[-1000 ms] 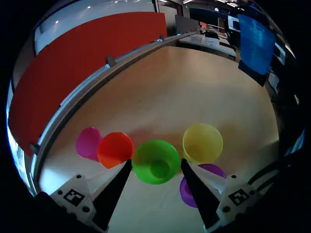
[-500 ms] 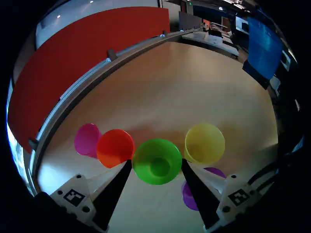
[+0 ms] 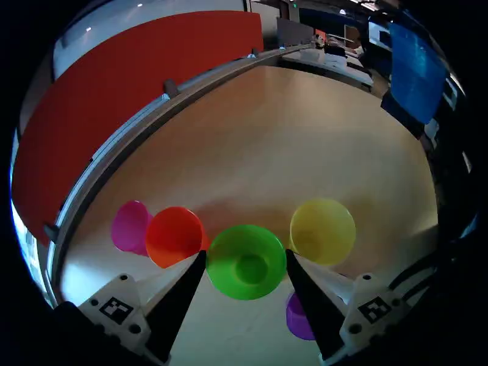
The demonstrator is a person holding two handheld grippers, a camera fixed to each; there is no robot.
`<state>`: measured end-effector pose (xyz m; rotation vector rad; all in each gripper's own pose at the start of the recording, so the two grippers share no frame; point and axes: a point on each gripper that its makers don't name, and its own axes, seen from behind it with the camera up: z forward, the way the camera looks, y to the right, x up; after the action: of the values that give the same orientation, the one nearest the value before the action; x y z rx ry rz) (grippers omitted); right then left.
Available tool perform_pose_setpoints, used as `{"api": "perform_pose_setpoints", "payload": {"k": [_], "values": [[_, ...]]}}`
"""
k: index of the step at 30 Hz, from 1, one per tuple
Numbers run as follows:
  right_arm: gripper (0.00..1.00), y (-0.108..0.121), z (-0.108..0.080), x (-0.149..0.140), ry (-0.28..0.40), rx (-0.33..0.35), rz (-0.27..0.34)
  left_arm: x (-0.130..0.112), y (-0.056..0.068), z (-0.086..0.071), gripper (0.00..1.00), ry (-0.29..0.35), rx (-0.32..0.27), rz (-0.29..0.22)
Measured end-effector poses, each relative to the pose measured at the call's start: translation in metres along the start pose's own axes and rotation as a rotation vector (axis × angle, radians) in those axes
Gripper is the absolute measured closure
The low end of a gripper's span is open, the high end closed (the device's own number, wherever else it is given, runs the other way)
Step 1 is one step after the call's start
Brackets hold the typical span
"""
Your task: Pour water
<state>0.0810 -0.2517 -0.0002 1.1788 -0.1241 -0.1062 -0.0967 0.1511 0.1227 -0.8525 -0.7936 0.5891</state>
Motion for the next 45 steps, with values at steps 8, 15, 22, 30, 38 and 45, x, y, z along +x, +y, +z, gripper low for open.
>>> {"api": "perform_pose_setpoints", "payload": {"k": [8,15,22,30,38,45], "values": [[0.10,0.000,0.000,0.000,-0.001,-0.001,0.000,-0.006,0.000,0.004,0.06,-0.008,0.003,0.002],[0.10,0.000,0.001,0.001,-0.003,-0.002,-0.003,-0.006,0.000,0.003,0.09,-0.006,0.004,0.005],[0.10,-0.002,0.002,0.001,-0.003,0.001,-0.004,-0.006,0.001,0.003,0.09,0.001,0.004,-0.001],[0.10,0.000,0.002,0.002,0.003,-0.004,0.000,0.005,-0.003,-0.002,0.10,0.043,0.013,-0.016],[0.10,-0.003,0.002,0.008,0.010,-0.006,-0.008,0.022,-0.009,-0.024,0.10,0.120,0.039,-0.029],[0.10,-0.007,0.001,0.014,0.016,-0.008,-0.019,0.043,-0.012,-0.052,0.10,0.220,0.079,-0.044]]}}
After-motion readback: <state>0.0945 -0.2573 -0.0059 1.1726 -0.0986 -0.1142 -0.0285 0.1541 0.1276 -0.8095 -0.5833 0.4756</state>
